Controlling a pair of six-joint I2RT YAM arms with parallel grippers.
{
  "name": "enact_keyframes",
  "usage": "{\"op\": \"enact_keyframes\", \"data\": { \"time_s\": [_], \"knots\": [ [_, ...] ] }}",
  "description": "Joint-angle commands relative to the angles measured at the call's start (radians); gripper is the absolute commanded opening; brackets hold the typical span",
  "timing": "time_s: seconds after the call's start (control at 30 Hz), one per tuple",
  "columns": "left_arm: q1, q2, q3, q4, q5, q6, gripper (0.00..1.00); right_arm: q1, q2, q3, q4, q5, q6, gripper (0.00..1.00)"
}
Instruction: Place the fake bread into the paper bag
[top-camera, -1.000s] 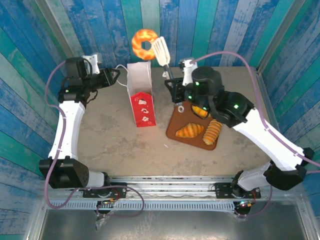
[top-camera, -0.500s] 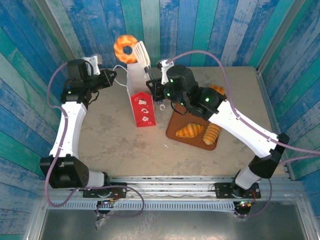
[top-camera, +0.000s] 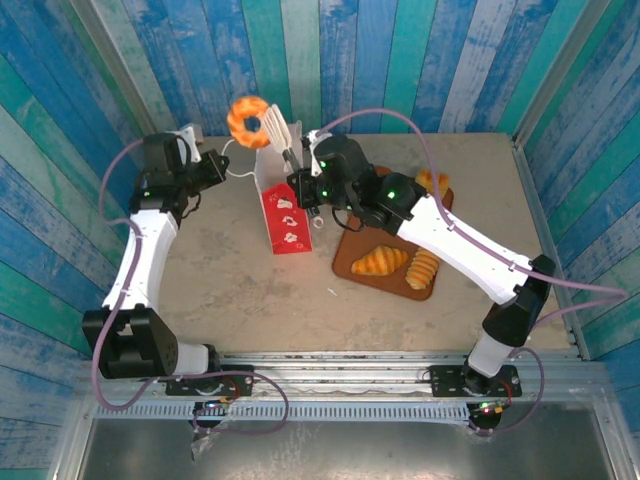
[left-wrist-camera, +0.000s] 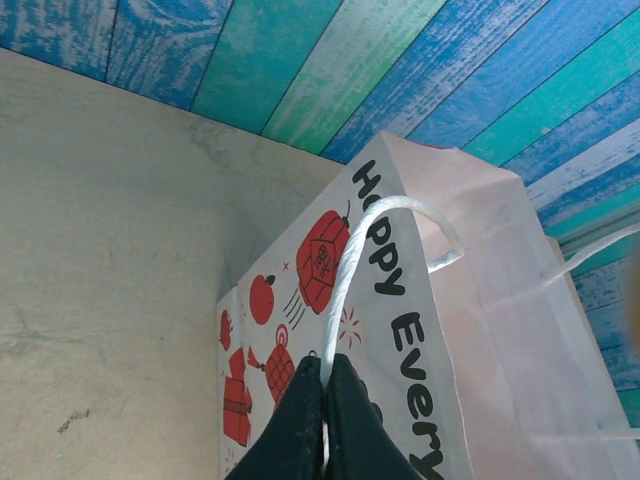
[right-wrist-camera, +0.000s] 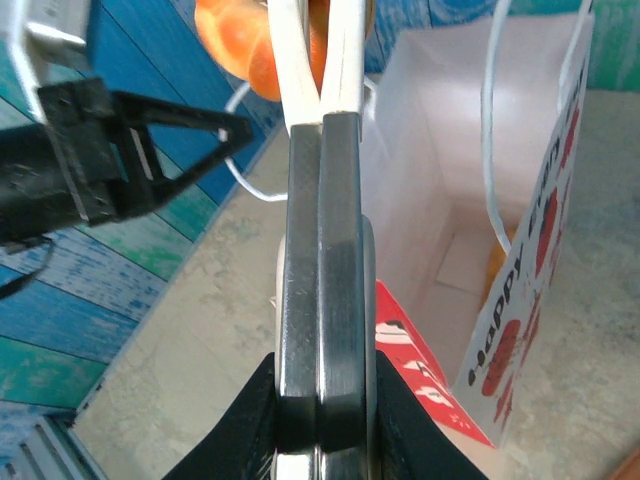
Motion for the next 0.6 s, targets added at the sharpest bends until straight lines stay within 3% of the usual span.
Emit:
{"op": "enact_keyframes", "data": {
  "time_s": [0.0,0.57],
  "knots": [
    [0.008,-0.071,-0.011,0.014,-0.043,-0.001,0.0,-0.012,0.026,0.064,-0.049,-0.002,-0.016,0.01],
    [0.014,-0.118,-0.016,0.002,-0.094,-0.01,0.0,-0.023,0.031,0.064,-0.209,0.168,-0.05,0.01]
  ]
}}
